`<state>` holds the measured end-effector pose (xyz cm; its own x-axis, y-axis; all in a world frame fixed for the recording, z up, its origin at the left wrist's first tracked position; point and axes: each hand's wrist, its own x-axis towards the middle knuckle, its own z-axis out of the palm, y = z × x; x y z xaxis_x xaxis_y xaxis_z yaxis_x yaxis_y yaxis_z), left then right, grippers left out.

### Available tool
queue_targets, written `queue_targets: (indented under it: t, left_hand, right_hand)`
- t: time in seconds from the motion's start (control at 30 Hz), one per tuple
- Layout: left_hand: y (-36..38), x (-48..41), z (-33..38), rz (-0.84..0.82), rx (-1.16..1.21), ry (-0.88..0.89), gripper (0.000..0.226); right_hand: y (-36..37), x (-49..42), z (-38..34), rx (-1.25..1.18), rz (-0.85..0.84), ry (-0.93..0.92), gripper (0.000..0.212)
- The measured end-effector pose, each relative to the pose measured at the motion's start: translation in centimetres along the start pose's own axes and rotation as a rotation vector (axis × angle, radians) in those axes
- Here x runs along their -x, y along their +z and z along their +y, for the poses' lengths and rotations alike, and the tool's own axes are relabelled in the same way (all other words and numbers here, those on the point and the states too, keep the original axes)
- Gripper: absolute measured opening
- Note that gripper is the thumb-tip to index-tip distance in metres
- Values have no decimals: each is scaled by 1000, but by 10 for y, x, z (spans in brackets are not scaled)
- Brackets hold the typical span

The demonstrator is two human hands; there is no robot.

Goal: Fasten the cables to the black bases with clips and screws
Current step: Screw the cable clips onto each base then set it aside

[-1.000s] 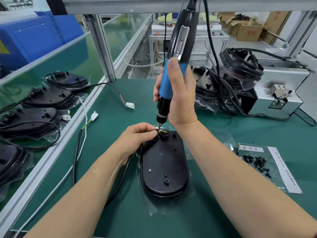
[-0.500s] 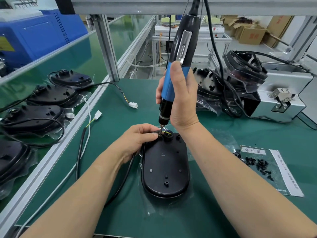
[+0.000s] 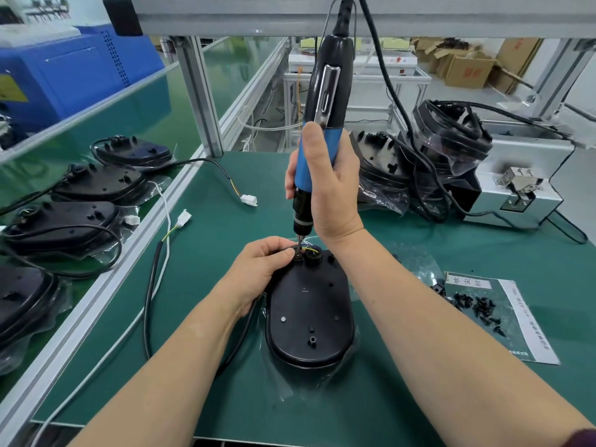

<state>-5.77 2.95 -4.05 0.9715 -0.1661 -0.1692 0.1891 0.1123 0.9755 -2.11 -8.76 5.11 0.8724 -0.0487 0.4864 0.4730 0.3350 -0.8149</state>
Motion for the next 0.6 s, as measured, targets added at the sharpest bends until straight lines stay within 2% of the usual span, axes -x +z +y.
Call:
queue_targets:
  t: [0.1,0.2,0.27,0.43,0.6]
  left_hand:
    - [0,1,0,-1,-49,20,22]
    - [0,0,1,32,-149,66,24]
    - [1,-2,2,72,-199,72,25]
    - [1,-7,18,73,-273,-39,22]
    - [-4,-10,36,1,-360,-139,19]
  right_hand:
    - [-4,-2,-9,-46,-6,-26,29]
    - [-14,-8,-29,-53,35,-108,29]
    - [-30,-10,-42,-35,74,-100,28]
    - [-105,-6,-70,68,225,104,48]
    - [-195,9,-82,317,435,381,54]
